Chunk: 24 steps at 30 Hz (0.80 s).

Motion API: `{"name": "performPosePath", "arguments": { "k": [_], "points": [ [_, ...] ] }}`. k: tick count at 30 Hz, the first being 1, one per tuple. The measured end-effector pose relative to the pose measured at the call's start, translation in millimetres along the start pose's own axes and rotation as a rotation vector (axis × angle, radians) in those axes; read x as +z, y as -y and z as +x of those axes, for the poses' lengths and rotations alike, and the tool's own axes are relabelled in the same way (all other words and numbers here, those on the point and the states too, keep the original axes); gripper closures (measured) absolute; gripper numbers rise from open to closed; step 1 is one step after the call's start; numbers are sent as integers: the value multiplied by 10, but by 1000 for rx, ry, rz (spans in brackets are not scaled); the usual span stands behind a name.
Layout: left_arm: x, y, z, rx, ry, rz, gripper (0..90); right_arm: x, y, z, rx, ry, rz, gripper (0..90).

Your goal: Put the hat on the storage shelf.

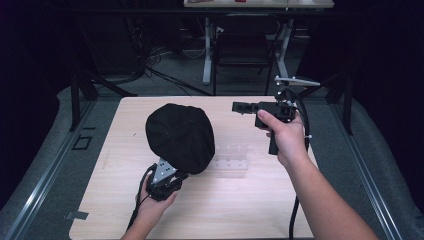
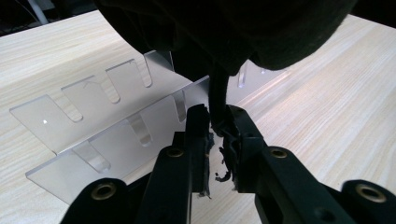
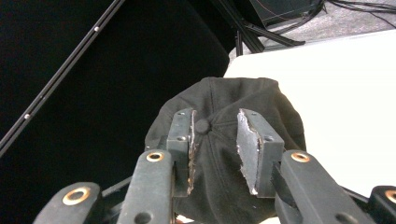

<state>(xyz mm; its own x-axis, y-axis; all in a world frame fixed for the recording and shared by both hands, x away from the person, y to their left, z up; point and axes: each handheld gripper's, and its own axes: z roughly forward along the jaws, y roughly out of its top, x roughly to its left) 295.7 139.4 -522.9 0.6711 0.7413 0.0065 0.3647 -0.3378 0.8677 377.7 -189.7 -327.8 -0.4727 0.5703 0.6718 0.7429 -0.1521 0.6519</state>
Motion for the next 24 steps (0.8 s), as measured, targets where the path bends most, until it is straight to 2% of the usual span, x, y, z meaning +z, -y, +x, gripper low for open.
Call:
{"name": "performPosePath", "arguments": {
  "k": [8,9,12,16,19,22,23,24],
  "points": [
    [-45,6,42,-21,22,-11,674,-43,27,-38,-15,35,10,661],
    [-60,9,42,-36,23,-19,648,-58,32,-35,-25,54,8,658],
    [-88,11,58,-43,19,-23,579,-76,37,-33,-36,65,11,652],
    [-153,21,117,-73,17,-32,521,-119,56,-13,-61,86,12,639],
    [-228,47,155,-79,-11,-40,500,-181,79,1,-100,122,12,636],
    [-269,61,175,-75,-23,-37,477,-214,93,5,-116,146,11,636],
    [-307,80,196,-79,-33,-42,469,-252,113,1,-139,181,8,637],
    [-307,80,196,-79,-33,-42,462,-252,113,1,-139,181,8,637]
  ]
}}
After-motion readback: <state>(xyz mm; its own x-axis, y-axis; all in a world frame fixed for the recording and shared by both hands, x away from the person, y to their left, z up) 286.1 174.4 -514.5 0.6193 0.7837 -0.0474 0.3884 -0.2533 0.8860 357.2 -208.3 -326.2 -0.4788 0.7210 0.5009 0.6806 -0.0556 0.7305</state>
